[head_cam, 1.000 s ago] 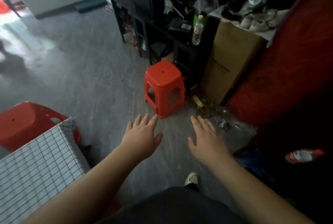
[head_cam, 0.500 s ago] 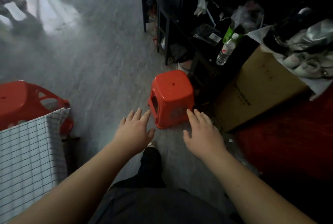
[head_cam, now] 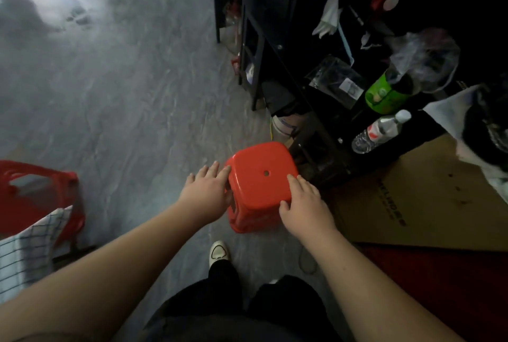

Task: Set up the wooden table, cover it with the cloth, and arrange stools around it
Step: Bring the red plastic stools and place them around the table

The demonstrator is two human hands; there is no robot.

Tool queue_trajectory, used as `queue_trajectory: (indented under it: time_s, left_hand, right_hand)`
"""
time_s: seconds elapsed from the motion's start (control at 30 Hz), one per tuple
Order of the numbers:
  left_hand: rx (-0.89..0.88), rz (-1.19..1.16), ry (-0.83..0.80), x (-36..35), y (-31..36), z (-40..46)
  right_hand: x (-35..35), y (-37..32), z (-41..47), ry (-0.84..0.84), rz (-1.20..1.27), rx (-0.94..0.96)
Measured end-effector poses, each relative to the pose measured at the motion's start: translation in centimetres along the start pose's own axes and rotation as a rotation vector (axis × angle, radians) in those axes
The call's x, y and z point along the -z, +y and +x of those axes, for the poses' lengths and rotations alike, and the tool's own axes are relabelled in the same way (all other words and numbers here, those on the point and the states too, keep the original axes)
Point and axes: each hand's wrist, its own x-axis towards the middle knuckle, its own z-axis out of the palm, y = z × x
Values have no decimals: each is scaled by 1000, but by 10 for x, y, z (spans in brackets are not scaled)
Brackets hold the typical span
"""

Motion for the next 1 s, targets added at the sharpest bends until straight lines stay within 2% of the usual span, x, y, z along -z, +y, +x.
queue_trajectory:
  time_s: [0.17, 0.33, 0.47, 0.73, 0.87, 1.0]
  left_hand:
    - [37, -32, -37, -42, -7, 95]
    - [137, -104, -76, -129, -16, 184]
    - [249, -238, -81, -203, -18, 237]
    - [464, -629, -59, -278, -6, 282]
    - [497, -700, -28, -288, -2, 286]
    - [527, -703, 16, -292, 3, 286]
  right_hand:
    - [-22, 21, 112, -53, -10, 5]
    - [-94, 68, 237, -89, -71, 18]
    - [-153, 108, 303, -117, -99, 23]
    - [-203, 165, 351, -220, 0, -52]
    - [-210, 174, 360, -234, 110, -51]
    - [-212, 173, 358, -208, 97, -20]
